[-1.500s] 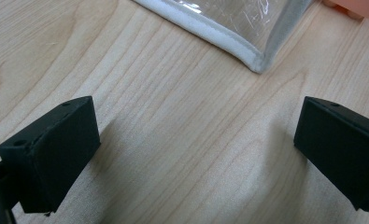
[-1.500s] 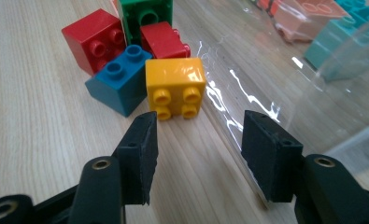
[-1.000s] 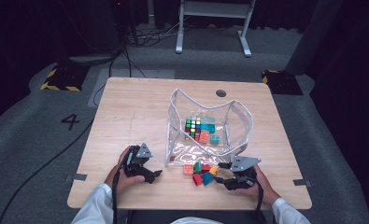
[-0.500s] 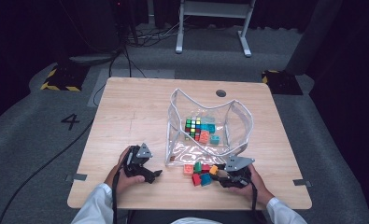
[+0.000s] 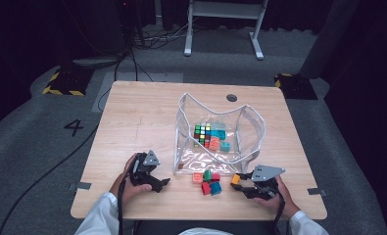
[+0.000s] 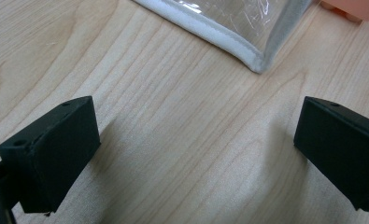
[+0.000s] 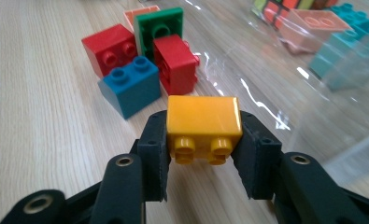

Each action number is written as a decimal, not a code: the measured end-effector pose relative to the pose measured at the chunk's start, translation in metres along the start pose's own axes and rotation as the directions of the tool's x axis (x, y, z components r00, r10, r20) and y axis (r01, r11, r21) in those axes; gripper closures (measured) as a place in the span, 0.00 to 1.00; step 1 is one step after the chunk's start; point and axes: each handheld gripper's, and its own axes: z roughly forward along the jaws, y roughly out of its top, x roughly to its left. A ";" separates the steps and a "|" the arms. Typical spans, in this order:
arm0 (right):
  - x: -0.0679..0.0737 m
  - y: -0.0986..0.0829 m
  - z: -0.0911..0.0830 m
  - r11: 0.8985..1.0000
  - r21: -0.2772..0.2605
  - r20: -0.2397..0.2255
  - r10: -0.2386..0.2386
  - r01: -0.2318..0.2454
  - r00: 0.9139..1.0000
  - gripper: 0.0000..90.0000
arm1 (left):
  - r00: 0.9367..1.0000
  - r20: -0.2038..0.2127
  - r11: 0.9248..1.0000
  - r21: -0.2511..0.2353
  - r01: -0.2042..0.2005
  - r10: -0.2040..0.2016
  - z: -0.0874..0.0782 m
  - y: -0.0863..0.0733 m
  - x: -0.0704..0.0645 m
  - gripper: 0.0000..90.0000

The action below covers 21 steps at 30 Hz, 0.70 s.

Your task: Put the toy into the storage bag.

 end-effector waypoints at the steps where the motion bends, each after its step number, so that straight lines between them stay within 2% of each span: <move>1: -0.002 -0.001 -0.003 1.000 -0.005 0.006 0.000 0.000 1.000 0.66 | 1.000 -0.001 1.000 0.000 0.000 0.000 0.000 0.000 0.000 0.00; 6: -0.008 -0.006 -0.018 1.000 -0.001 0.005 0.018 -0.018 1.000 0.66 | 1.000 -0.001 1.000 0.001 -0.001 0.001 0.000 0.000 0.000 0.00; 8: -0.009 -0.008 -0.023 1.000 0.007 0.024 0.022 -0.022 0.999 0.66 | 1.000 -0.001 1.000 0.001 -0.001 0.001 0.000 0.000 0.000 0.00; 12: -0.019 -0.011 -0.040 0.998 -0.043 0.047 0.052 -0.050 0.998 0.66 | 1.000 -0.001 1.000 0.001 -0.003 0.003 0.000 0.000 0.000 0.00; 15: -0.031 -0.014 -0.055 0.993 -0.062 0.084 0.106 -0.101 0.991 0.66 | 1.000 -0.001 1.000 0.002 -0.003 0.003 0.000 0.000 0.000 0.00; 19: -0.049 -0.015 -0.073 0.989 -0.086 0.150 0.131 -0.119 0.980 0.66 | 1.000 -0.002 1.000 0.002 -0.002 0.002 0.000 0.000 0.000 0.00; 21: -0.058 -0.014 -0.079 0.987 -0.084 0.186 0.147 -0.134 0.972 0.66 | 1.000 -0.005 1.000 0.000 -0.002 0.002 0.000 0.000 0.000 0.00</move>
